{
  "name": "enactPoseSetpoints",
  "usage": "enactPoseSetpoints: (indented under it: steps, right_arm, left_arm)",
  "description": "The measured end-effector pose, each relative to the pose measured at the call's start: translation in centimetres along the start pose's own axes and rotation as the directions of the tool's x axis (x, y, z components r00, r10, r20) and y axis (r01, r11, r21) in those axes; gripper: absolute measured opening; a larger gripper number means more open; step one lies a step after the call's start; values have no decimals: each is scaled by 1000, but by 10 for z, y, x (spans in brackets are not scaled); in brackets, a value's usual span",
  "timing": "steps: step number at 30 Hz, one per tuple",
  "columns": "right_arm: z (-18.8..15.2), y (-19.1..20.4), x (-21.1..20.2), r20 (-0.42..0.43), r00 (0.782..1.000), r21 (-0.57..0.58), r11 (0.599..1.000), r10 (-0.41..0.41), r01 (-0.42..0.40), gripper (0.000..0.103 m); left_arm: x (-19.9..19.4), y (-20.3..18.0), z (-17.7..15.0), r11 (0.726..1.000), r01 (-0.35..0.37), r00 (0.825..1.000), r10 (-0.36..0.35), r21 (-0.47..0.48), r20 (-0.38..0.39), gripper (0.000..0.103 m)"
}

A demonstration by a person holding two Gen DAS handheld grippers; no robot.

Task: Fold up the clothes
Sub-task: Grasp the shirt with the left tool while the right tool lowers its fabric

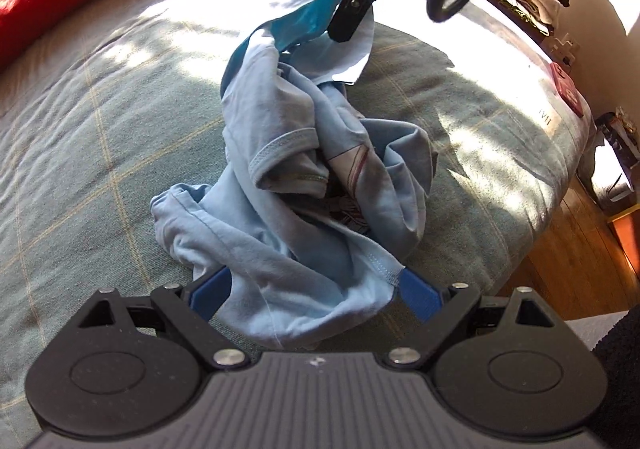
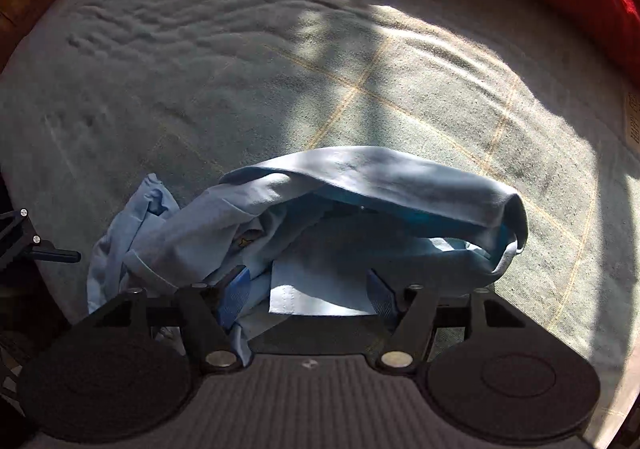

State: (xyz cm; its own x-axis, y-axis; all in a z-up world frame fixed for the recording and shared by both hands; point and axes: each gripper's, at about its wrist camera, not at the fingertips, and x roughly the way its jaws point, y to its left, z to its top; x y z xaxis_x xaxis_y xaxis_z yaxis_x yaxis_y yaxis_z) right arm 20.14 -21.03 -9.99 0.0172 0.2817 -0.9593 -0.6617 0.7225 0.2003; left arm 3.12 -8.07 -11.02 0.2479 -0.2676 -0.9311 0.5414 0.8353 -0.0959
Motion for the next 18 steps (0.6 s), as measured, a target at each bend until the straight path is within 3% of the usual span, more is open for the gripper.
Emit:
enactPoseSetpoints:
  steps: [2, 6, 8, 15, 16, 18]
  right_arm:
    - [-14, 14, 8, -10, 999, -4, 999, 49, -49, 73]
    - [-42, 32, 22, -2, 993, -3, 993, 117, -117, 79]
    - [-57, 39, 28, -12, 987, -7, 987, 162, -163, 79]
    - [-82, 48, 24, 0, 984, 20, 984, 180, -180, 79]
    - [-83, 49, 22, 6, 984, 26, 984, 175, -175, 79]
    - [-84, 52, 16, 20, 988, 22, 988, 153, -153, 79]
  left_arm:
    - [2, -14, -5, 998, 9, 1000, -10, 63, 18, 91]
    - [19, -41, -18, 978, -49, 999, 44, 204, 24, 87]
    - [30, -53, -26, 955, -95, 995, 87, 282, 41, 70]
    - [49, -70, -41, 843, -218, 976, 194, 492, 100, 19]
    - [45, -70, -40, 838, -233, 972, 205, 494, 112, 13]
    - [39, -66, -36, 837, -253, 967, 222, 485, 122, 12]
